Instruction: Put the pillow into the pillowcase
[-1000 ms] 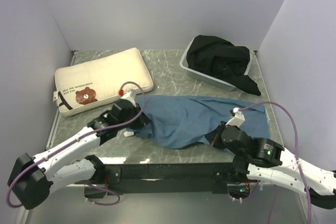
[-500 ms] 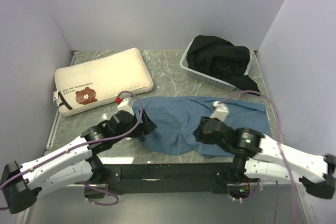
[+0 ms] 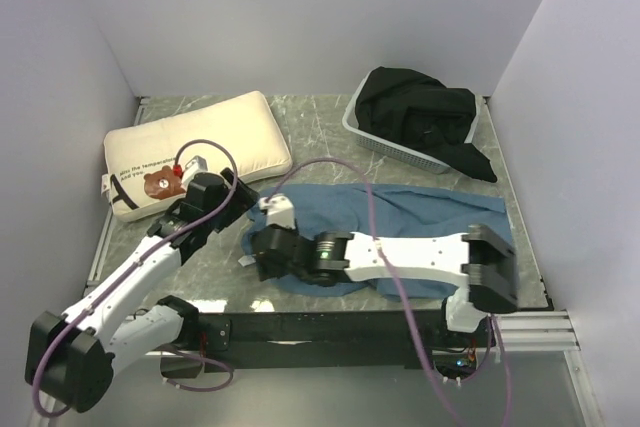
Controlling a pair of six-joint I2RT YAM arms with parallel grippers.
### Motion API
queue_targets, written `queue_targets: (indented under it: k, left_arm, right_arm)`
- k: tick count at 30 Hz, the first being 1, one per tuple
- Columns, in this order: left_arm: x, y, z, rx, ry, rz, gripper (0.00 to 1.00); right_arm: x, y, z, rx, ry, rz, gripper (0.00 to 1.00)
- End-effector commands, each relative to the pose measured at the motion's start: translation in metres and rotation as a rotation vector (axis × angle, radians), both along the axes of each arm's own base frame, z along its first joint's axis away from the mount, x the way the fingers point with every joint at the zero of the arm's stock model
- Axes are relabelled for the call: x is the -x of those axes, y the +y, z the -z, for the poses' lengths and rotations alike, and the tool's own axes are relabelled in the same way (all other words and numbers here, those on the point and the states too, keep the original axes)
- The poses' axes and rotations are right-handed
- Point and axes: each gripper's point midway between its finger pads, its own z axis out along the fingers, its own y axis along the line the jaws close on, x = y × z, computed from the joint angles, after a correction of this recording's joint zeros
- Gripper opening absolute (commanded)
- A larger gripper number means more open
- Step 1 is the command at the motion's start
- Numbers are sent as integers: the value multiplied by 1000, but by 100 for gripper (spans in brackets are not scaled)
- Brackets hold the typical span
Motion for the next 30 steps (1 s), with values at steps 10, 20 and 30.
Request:
queue_targets:
  k: [10,20,30]
  left_arm:
    - [-61,-21,70,21,99,61,81]
    - [-108,-49,68,42,41,136,22]
    - [-146,-54,4,-52,-13,172,1]
  right_arm:
    - [-14,-8,52,217,-39,66,43]
    - [14,-58,65,163,41,23,0]
    - [8,-46,10,25,-29,-8,33]
